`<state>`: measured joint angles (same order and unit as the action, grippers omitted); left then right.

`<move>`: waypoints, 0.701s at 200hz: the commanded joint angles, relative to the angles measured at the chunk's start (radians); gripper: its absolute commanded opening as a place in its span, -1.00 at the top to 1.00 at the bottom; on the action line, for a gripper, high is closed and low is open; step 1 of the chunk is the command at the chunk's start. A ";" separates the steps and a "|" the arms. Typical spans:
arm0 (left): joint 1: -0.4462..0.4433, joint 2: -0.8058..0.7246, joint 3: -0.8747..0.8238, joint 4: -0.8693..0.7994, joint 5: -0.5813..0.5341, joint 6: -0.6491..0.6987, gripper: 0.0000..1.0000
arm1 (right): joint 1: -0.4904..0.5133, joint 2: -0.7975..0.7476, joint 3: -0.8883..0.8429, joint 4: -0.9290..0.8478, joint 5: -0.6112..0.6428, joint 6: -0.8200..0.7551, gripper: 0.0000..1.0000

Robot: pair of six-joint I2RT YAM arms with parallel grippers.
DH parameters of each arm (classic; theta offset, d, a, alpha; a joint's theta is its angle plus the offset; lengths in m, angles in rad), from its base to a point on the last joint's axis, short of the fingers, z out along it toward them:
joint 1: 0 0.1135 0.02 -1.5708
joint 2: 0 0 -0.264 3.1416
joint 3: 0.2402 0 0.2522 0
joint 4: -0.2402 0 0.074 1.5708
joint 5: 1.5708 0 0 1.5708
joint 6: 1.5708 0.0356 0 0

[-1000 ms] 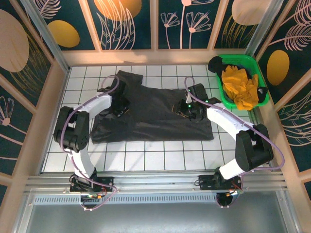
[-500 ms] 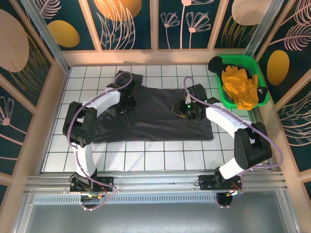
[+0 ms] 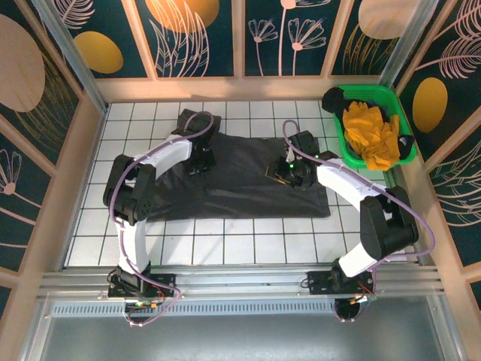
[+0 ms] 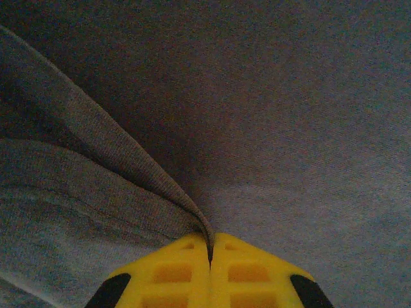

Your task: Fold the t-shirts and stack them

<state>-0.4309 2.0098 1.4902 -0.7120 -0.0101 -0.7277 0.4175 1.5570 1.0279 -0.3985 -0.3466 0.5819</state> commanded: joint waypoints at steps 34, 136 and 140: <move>-0.005 0.017 0.008 0.009 -0.030 0.063 0.79 | -0.008 0.012 0.030 -0.014 -0.022 0.002 0.21; 0.086 -0.381 -0.355 0.103 -0.024 -0.191 -0.04 | -0.208 -0.104 -0.209 0.039 0.027 0.090 0.16; 0.100 -0.392 -0.388 0.119 -0.012 -0.203 0.00 | -0.210 -0.100 -0.212 0.033 0.033 0.087 0.17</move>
<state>-0.4007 1.6749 1.2797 -0.6403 -0.0921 -0.8188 0.2245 1.4681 0.8505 -0.3611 -0.3389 0.6548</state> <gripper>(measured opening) 0.551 0.427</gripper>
